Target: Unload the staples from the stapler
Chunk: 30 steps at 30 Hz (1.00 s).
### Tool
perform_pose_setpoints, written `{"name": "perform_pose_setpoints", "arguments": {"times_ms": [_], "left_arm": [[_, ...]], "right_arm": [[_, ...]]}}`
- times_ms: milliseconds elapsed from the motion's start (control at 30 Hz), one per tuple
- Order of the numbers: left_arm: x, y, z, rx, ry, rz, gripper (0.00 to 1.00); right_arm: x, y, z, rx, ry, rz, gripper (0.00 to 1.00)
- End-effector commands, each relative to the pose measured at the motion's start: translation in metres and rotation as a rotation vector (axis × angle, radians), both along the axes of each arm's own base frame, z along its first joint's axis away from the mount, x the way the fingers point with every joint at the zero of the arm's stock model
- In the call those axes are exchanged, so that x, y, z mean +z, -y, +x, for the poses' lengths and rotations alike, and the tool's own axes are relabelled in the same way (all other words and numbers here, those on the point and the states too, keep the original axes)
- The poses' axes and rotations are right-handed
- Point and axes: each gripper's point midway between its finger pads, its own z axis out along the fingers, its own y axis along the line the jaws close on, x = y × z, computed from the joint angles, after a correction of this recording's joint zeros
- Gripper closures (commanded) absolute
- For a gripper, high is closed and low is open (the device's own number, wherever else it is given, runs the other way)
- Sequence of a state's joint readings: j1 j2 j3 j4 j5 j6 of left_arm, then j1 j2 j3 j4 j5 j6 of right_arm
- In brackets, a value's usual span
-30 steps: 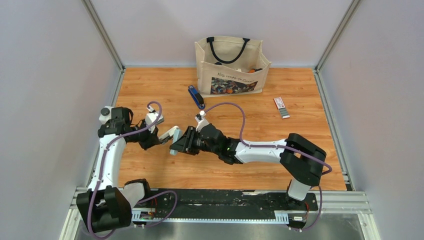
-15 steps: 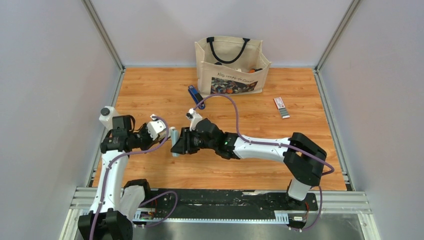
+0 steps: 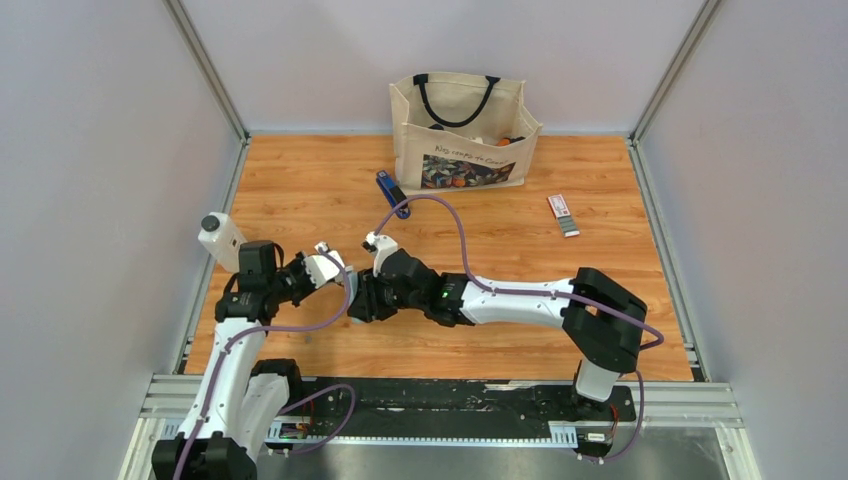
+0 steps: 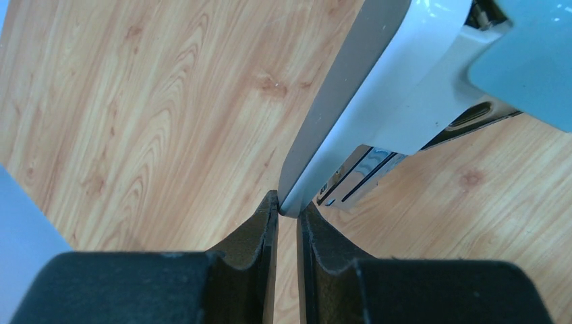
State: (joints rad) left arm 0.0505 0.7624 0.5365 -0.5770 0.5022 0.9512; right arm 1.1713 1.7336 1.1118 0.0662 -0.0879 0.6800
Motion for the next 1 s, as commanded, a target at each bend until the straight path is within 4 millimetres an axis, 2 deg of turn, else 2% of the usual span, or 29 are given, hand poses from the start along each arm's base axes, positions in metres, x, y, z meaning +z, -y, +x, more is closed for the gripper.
{"name": "perform_pose_setpoints", "arguments": {"times_ms": [0, 100, 200, 300, 433, 500, 533, 567, 600, 733, 800, 967], "left_arm": [[0.031, -0.003, 0.024, 0.013, 0.129, 0.012, 0.87], [0.025, 0.009, 0.004, -0.040, 0.008, -0.026, 0.76], [0.023, 0.023, -0.023, -0.079, -0.144, -0.105, 0.58], [0.038, 0.038, -0.035, -0.085, -0.215, -0.207, 0.47], [0.069, 0.044, -0.025, 0.002, -0.231, -0.309, 0.43], [0.085, 0.045, -0.019, 0.052, -0.248, -0.353, 0.42], [0.094, 0.043, -0.015, 0.097, -0.258, -0.380, 0.39], [0.100, 0.040, -0.007, 0.152, -0.263, -0.400, 0.31], [0.109, 0.037, 0.000, 0.207, -0.271, -0.428, 0.28], [0.138, 0.021, 0.020, 0.370, -0.292, -0.562, 0.25], [0.149, 0.013, 0.025, 0.425, -0.275, -0.591, 0.20], [0.161, 0.007, 0.024, 0.455, -0.197, -0.591, 0.20]], "right_arm": [[0.010, -0.009, -0.013, 0.047, 0.036, 0.010, 1.00], [0.018, -0.009, 0.002, -0.030, 0.056, -0.006, 1.00], [0.028, -0.007, 0.020, -0.117, 0.098, -0.034, 1.00], [0.032, -0.006, 0.033, -0.152, 0.127, -0.080, 1.00], [0.025, -0.006, 0.037, -0.143, 0.130, -0.136, 1.00], [0.015, -0.002, 0.038, -0.140, 0.119, -0.179, 1.00], [0.010, -0.002, 0.038, -0.132, 0.117, -0.197, 1.00], [0.005, -0.002, 0.038, -0.126, 0.113, -0.213, 1.00], [0.000, -0.001, 0.038, -0.117, 0.110, -0.232, 1.00], [-0.023, -0.005, 0.039, -0.083, 0.102, -0.301, 1.00], [-0.029, -0.012, 0.040, -0.065, 0.094, -0.329, 1.00], [-0.043, -0.028, 0.044, -0.033, 0.073, -0.389, 1.00]]}}
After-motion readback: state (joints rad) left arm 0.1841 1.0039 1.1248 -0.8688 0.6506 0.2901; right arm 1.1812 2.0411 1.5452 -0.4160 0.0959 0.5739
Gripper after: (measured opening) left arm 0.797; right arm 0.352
